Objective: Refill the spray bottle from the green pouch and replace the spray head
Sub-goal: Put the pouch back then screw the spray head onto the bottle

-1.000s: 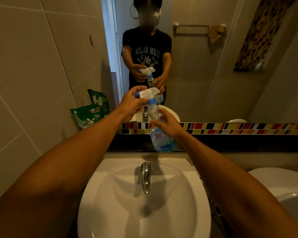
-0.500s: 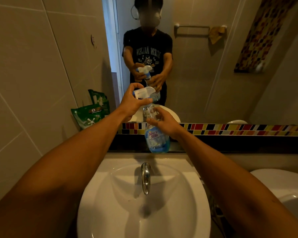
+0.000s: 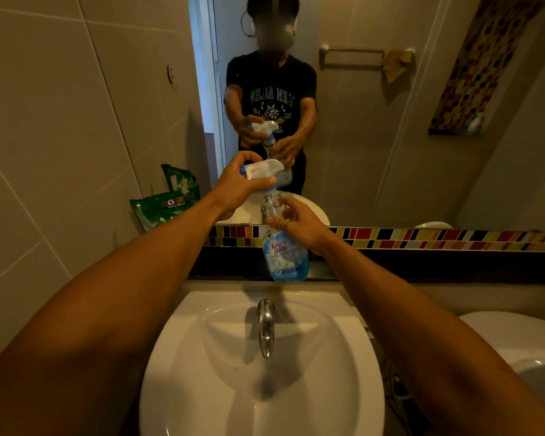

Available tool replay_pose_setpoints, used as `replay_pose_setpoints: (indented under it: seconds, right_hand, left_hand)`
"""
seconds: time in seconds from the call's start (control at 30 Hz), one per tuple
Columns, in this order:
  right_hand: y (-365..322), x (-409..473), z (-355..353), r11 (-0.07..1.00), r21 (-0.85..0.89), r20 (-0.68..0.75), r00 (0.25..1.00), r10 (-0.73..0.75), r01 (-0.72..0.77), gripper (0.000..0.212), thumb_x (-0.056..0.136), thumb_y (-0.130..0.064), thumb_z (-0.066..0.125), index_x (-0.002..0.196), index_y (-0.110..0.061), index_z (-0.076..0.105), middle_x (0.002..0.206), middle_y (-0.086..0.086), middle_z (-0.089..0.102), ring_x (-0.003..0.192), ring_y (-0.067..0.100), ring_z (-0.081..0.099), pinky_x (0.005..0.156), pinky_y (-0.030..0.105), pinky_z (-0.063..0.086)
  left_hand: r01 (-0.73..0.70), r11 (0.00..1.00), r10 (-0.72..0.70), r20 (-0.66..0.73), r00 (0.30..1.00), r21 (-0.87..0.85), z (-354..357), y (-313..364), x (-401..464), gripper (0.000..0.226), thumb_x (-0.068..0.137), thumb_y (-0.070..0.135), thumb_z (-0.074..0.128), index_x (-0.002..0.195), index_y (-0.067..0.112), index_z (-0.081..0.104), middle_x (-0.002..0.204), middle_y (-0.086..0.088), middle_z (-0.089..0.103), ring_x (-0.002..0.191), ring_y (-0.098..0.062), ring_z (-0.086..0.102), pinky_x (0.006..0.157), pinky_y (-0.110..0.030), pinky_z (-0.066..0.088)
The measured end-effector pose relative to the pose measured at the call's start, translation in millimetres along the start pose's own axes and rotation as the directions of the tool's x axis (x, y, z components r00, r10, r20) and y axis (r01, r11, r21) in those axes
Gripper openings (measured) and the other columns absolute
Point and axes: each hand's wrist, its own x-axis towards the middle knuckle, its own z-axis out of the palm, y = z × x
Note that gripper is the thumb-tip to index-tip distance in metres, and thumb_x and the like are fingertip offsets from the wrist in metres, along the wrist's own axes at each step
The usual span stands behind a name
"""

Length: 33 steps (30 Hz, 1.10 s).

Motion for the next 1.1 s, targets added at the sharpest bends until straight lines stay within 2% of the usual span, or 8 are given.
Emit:
replay_pose_setpoints:
  seconds: [0.2,0.27,0.37,0.43,0.67,0.87,1.0,1.1]
  right_hand:
    - [0.2,0.4,-4.3,1.000,0.005,-0.016,1.000,-0.016,0.016,0.052,0.095,-0.027,0.074,0.141,-0.019,0.052,0.125,0.012,0.068,0.108,0.026,0.070,0.094,0.049,0.061]
    - [0.7,0.0,-4.4,1.000,0.002,-0.015,1.000,-0.018,0.018,0.053,0.095,-0.028,0.074,0.142,-0.019,0.052,0.126,0.012,0.067,0.108,0.026,0.070,0.093,0.048,0.061]
    - [-0.9,-0.1,-2.6,1.000,-0.013,-0.008,1.000,-0.021,0.021,0.057,0.095,-0.030,0.074,0.145,-0.020,0.050,0.130,0.011,0.066,0.110,0.025,0.069,0.093,0.046,0.061]
    - [-2.0,0.4,-1.7,1.000,-0.008,-0.008,1.000,-0.021,0.021,0.057,0.095,-0.029,0.074,0.145,-0.020,0.049,0.129,0.010,0.065,0.110,0.025,0.068,0.092,0.045,0.061]
    - [1.9,1.2,-1.3,1.000,0.003,-0.028,0.999,-0.019,0.020,0.055,0.093,-0.033,0.075,0.141,-0.020,0.053,0.126,0.010,0.067,0.110,0.026,0.070,0.095,0.050,0.061]
    - [-1.9,1.4,2.5,1.000,0.015,-0.022,0.999,-0.026,0.026,0.048,0.094,-0.030,0.076,0.136,-0.021,0.055,0.124,0.007,0.067,0.111,0.025,0.068,0.098,0.049,0.059]
    - [-2.7,3.8,3.8,0.999,0.032,-0.031,0.999,-0.017,0.018,0.059,0.092,-0.033,0.077,0.143,-0.019,0.052,0.132,0.009,0.066,0.115,0.025,0.068,0.100,0.051,0.058]
    - [-1.3,3.9,1.8,0.999,0.038,-0.029,0.999,-0.021,0.022,0.056,0.093,-0.031,0.076,0.143,-0.018,0.052,0.131,0.008,0.067,0.112,0.022,0.069,0.099,0.048,0.059]
  left_hand:
    - [-0.002,1.000,0.002,0.002,1.000,0.006,3.8,-0.4,1.5,0.052,0.079,0.002,0.076,0.119,0.027,0.053,0.126,-0.017,0.056,0.098,-0.024,0.059,0.057,-0.015,0.050]
    - [0.008,1.000,-0.009,0.013,1.000,0.013,4.0,-0.8,2.5,0.054,0.079,0.003,0.075,0.120,0.029,0.050,0.125,-0.015,0.053,0.102,-0.026,0.058,0.060,-0.018,0.053]
    - [0.000,1.000,0.000,0.021,1.000,-0.013,7.4,-1.2,-0.5,0.058,0.073,0.021,0.085,0.115,0.039,0.048,0.126,-0.014,0.054,0.109,-0.029,0.061,0.079,-0.037,0.061]
    - [-0.035,0.999,0.035,0.008,0.999,-0.017,9.3,-1.8,-1.6,0.058,0.070,0.024,0.087,0.109,0.042,0.048,0.126,-0.014,0.054,0.111,-0.032,0.061,0.085,-0.045,0.060]
    - [0.001,1.000,-0.001,0.029,1.000,0.008,6.8,-1.2,2.5,0.058,0.080,0.002,0.075,0.125,0.027,0.049,0.128,-0.011,0.053,0.111,-0.028,0.060,0.074,-0.024,0.056]
    - [-0.035,0.999,0.034,0.012,0.999,0.007,7.8,-2.4,-0.1,0.054,0.075,0.024,0.084,0.111,0.039,0.048,0.126,-0.011,0.053,0.112,-0.031,0.060,0.086,-0.043,0.060]
    - [-0.079,0.997,0.079,-0.019,0.997,0.019,9.2,-0.5,0.9,0.054,0.079,0.010,0.080,0.116,0.033,0.048,0.122,-0.007,0.054,0.110,-0.030,0.061,0.080,-0.034,0.061]
    - [-0.046,0.999,0.046,0.018,0.999,0.027,6.2,-0.1,3.0,0.055,0.082,0.005,0.075,0.124,0.029,0.049,0.128,-0.012,0.055,0.114,-0.030,0.062,0.078,-0.026,0.058]
